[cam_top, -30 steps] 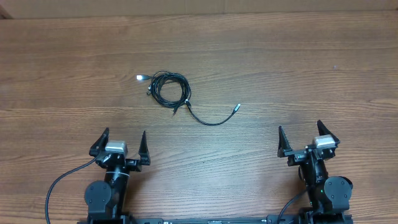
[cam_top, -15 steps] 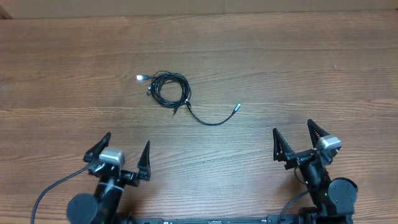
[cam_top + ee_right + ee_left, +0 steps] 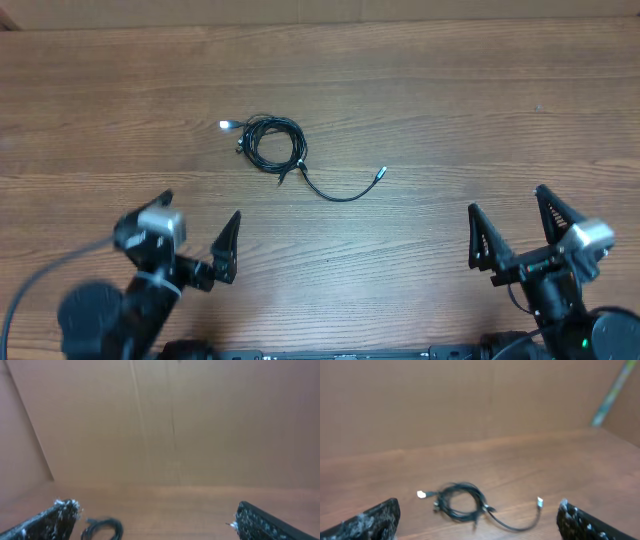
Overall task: Untangle cables
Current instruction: 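Move both grippers forward toward the black cable coil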
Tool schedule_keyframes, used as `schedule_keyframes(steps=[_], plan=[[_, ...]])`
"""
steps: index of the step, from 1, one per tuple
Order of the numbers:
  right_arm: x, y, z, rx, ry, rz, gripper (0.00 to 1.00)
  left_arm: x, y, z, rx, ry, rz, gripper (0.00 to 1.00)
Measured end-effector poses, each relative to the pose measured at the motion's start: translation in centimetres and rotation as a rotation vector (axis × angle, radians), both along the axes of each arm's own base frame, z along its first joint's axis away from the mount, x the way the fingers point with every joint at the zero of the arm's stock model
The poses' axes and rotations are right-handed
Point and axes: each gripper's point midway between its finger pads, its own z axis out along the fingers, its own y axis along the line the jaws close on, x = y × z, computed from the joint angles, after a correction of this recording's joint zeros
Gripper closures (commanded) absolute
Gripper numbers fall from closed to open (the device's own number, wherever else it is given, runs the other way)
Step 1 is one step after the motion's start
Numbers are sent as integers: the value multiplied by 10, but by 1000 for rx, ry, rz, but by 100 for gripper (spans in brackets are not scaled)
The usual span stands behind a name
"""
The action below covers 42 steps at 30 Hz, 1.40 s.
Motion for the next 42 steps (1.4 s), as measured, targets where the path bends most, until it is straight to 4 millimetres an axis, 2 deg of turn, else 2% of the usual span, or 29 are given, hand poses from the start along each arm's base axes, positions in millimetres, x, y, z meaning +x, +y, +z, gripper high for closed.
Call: schedule_keyframes(steps=[5, 10, 16, 20, 23, 24, 25, 29, 30, 32, 34, 35, 42], plan=[[20, 1, -15, -18, 206, -2, 0, 20, -11, -8, -33, 249, -66, 0], [43, 6, -51, -29, 499, 27, 0, 38, -16, -32, -74, 567, -94, 0], [64, 29, -102, 11, 846, 155, 0, 56, -25, -81, -143, 877, -135, 0], [73, 52, -142, 93, 1046, 293, 0, 61, -29, -115, -191, 1065, -131, 1], [74, 72, -161, 186, 1163, 414, 0, 67, -29, -135, -213, 1153, -122, 2], [74, 76, -165, 209, 1188, 440, 0, 68, -30, -141, -220, 1183, -117, 9], [74, 81, -170, 239, 1219, 471, 0, 69, -30, -147, -229, 1210, -111, 22], [75, 91, -187, 318, 1316, 530, 0, 74, -30, -168, -247, 1295, -100, 93], [75, 92, -191, 331, 1334, 537, 6, 75, -30, -174, -250, 1316, -98, 96], [76, 95, -199, 348, 1363, 550, 41, 76, -30, -184, -253, 1352, -95, 96], [77, 97, -206, 363, 1396, 552, 85, 78, -30, -193, -256, 1383, -91, 96], [77, 97, -208, 364, 1401, 553, 96, 79, -30, -197, -258, 1396, -90, 96], [81, 109, -211, 339, 1382, 592, 96, 95, -30, -228, -263, 1424, -85, 96]])
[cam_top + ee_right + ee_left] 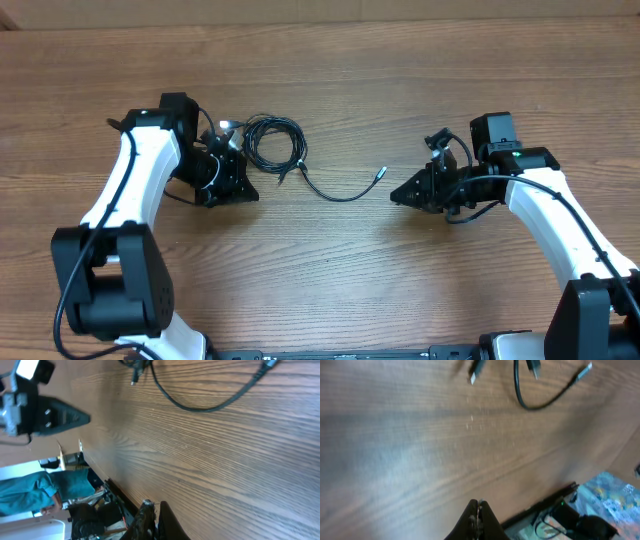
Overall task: Untangle cables
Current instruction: 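Move both grippers forward toward the black cable coil, then lower the left gripper onto the left side of the cable coil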
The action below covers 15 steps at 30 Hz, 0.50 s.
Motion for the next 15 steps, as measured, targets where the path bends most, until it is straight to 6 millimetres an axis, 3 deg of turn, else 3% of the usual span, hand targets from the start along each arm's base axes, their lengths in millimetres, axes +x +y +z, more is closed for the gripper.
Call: schedule_keyframes(steps=[4, 7, 12, 15], plan=[[0, 9, 1, 6, -24, 27, 96, 21, 1, -16, 3, -43, 16, 82], [-1, 11, -1, -15, -15, 24, 89, 38, 2, -27, 9, -88, 25, 64], [0, 8, -12, -94, 16, -11, 75, 55, 7, -44, 41, -105, 68, 52], [-1, 10, -17, -134, 22, -14, 66, 64, 8, -53, 51, -105, 103, 50]])
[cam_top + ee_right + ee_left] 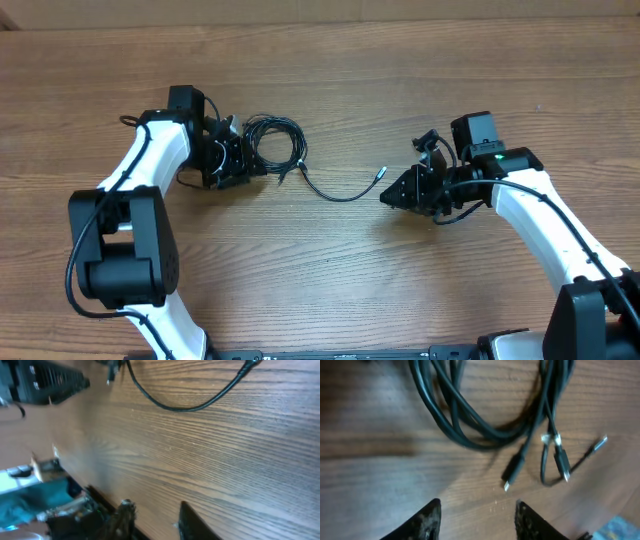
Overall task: Untangle cables
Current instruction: 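Lower the left gripper onto the left side of the cable coil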
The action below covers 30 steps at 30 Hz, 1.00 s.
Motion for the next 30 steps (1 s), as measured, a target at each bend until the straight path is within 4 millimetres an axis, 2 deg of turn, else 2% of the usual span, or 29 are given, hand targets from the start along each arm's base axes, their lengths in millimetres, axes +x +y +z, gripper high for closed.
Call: schedule_keyframes(steps=[4, 7, 8, 9, 11, 13, 16, 21, 27, 30], plan=[[-3, 7, -5, -42, -14, 26, 59, 8, 2, -12, 14, 7, 38, 50], [-5, 12, -8, -77, -31, 49, 50, 15, 4, -18, 32, -2, 65, 48], [-6, 14, -9, -89, -38, 56, 43, 18, 4, -19, 37, -7, 75, 46], [-6, 16, -10, -101, -48, 63, 31, 21, 6, -20, 43, -13, 86, 44], [-6, 21, -12, -122, -69, 84, 25, 26, 7, -20, 49, -25, 107, 44], [-8, 27, -13, -135, -85, 102, 5, 31, 8, -20, 54, -40, 118, 43], [-9, 36, -13, -145, -117, 135, 0, 36, 10, -20, 61, -53, 133, 43], [-10, 45, -13, -155, -153, 161, 0, 44, 7, -19, 65, -89, 133, 46], [-3, 36, -20, -237, -155, 104, 0, 47, -3, -20, 99, -111, 118, 54], [-1, 32, -22, -259, -156, 88, 0, 46, -6, -23, 143, -111, 109, 54]])
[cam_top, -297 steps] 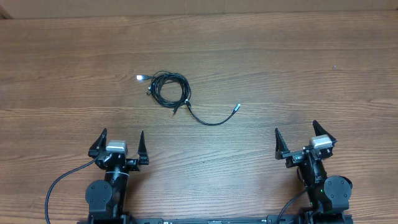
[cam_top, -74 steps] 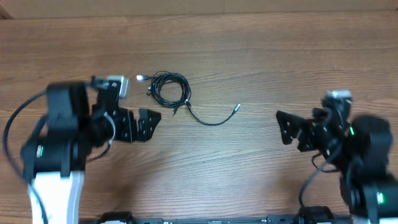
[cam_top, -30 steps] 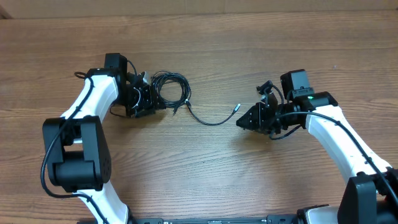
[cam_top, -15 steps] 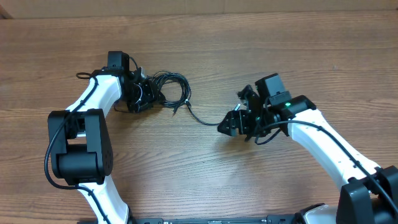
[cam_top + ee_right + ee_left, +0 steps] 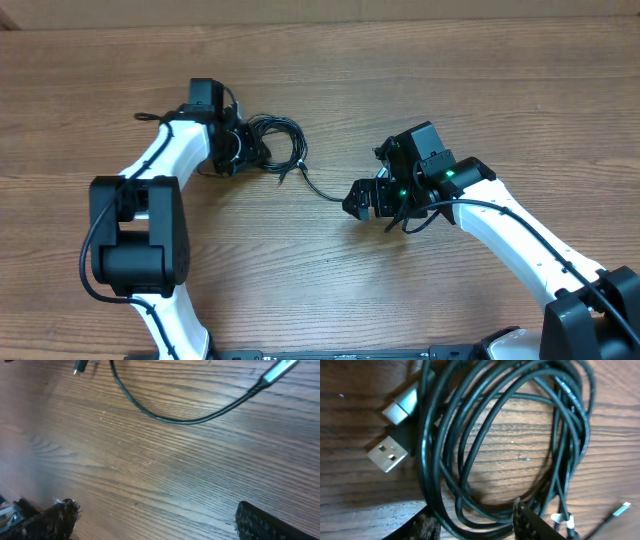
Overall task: Untangle cables
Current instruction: 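Lower the left gripper onto the left side of the cable coil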
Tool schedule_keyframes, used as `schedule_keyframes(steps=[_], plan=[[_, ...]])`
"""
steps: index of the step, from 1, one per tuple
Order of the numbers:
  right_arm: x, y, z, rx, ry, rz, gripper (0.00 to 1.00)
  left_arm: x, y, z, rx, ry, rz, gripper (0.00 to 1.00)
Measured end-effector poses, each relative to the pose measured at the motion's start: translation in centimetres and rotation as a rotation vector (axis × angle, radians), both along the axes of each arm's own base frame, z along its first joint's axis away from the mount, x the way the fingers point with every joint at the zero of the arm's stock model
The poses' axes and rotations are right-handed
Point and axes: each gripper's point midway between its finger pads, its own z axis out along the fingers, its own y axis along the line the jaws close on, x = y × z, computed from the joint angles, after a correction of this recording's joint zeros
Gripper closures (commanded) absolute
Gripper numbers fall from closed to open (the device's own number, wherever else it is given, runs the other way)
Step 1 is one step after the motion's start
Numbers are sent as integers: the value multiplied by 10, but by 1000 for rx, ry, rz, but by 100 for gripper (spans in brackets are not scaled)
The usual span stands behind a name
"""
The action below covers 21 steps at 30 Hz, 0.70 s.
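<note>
A black cable coil (image 5: 275,140) lies on the wooden table (image 5: 450,80), with a loose tail (image 5: 322,192) curving out to the right. My left gripper (image 5: 250,152) is at the coil's left edge. In the left wrist view its gripper (image 5: 475,527) is open, and coil strands (image 5: 490,425) pass between its fingers. Two USB plugs (image 5: 387,455) lie beside the coil. My right gripper (image 5: 358,203) hovers over the tail's end. In the right wrist view its gripper (image 5: 155,525) is wide open and holds nothing. The tail (image 5: 185,420) and its plug (image 5: 280,370) lie ahead of it.
A cardboard wall (image 5: 320,10) runs along the table's far edge. A small white tag (image 5: 559,519) is wrapped round strands at the coil's lower right.
My left gripper moved right onto the coil's left edge, its fingers now around the strands. My right gripper shifted left over the tail's end and opened wider.
Both grippers began open at the table's near edge, far from the cable. Later they were out on either side of the cable with jaws shut. Then both were partly open and closer. Now the left straddles the coil and the right is open over the tail.
</note>
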Motion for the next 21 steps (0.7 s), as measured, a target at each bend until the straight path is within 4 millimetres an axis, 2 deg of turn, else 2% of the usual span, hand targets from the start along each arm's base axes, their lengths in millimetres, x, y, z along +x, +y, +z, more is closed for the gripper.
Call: schedule_keyframes(steps=[2, 10, 15, 17, 21], plan=[[1, -1, -1, -9, -2, -8, 0, -1, -3, -3, 43, -2, -11, 56], [0, -5, -3, -28, 7, -23, 0, -8, -13, -14, 220, -14, -57, 76], [0, -6, -3, -31, 7, -25, 0, -10, -15, -16, 279, -32, -69, 74], [0, -6, -3, -31, 7, -25, 0, -12, -14, -16, 288, -36, -74, 66], [0, -6, -3, -32, 7, -25, 0, -23, -11, -17, 308, -14, -88, 63]])
